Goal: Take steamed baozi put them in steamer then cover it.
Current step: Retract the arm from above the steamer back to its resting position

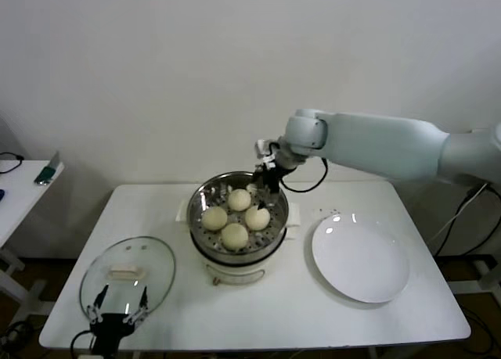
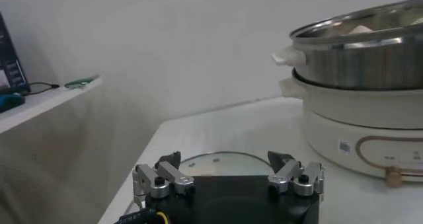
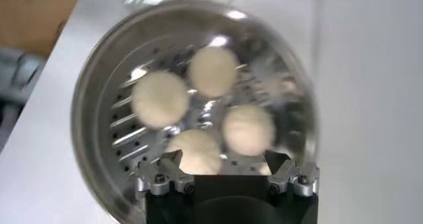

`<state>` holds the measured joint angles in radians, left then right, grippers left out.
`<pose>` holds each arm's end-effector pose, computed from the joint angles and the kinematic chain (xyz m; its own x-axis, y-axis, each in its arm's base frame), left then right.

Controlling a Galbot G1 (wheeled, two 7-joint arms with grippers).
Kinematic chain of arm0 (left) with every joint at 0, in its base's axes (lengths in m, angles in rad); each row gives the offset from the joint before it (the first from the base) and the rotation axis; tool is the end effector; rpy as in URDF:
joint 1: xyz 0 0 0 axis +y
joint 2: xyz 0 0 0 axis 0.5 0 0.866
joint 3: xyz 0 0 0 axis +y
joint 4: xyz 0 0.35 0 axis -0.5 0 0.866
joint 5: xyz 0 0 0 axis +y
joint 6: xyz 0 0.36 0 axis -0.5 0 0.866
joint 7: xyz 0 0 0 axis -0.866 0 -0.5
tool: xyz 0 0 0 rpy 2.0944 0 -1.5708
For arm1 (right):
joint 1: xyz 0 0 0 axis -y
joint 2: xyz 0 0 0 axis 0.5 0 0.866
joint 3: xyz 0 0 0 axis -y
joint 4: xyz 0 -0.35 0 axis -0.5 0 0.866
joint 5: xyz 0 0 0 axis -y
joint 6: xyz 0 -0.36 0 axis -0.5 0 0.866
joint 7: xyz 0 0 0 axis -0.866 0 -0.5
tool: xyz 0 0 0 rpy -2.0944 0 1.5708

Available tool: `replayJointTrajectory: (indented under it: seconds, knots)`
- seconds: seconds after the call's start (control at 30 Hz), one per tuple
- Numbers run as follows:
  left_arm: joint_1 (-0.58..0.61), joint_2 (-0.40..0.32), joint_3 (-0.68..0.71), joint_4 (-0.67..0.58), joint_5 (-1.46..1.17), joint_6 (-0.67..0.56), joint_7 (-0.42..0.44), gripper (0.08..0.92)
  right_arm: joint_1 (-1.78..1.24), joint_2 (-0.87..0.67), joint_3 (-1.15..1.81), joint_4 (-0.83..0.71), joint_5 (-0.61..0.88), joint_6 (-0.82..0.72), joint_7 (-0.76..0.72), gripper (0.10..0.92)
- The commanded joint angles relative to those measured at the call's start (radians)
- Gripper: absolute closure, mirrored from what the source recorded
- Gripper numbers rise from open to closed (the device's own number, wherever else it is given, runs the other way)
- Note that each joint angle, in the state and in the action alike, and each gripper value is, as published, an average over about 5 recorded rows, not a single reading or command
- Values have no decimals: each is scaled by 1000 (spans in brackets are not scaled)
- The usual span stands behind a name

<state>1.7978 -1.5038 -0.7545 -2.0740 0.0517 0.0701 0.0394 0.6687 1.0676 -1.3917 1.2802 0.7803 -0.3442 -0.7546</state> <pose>0.1078 0.0838 -0.3346 -0.9444 -0.1447 0.2952 -0.0728 0.9677 0.2414 0.5646 0.0659 -0.0352 -0.2697 -0.4663 0.8425 -0.9422 -0.0528 -0.3309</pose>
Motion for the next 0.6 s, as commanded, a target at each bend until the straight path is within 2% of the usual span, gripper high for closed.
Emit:
replayJointTrajectory:
  seconds: [0.03,0.23,0.4,0.6]
  knots:
    - [-32,40,-4,-9,14,103,-22,177,-247,-325,450,36,93,57,454,203]
    - [-45,71,-37,26,49,-58,-15,177,-739,-471,936,109,27,135,741,203]
    - [-61,54,-21,28,76,-66,-23,177,-1230,-537,1361,225,-67,206,744,203]
    - [-68,47,-9,19,105,-71,-26,177,-1767,-411,1810,321,-135,351,697,203]
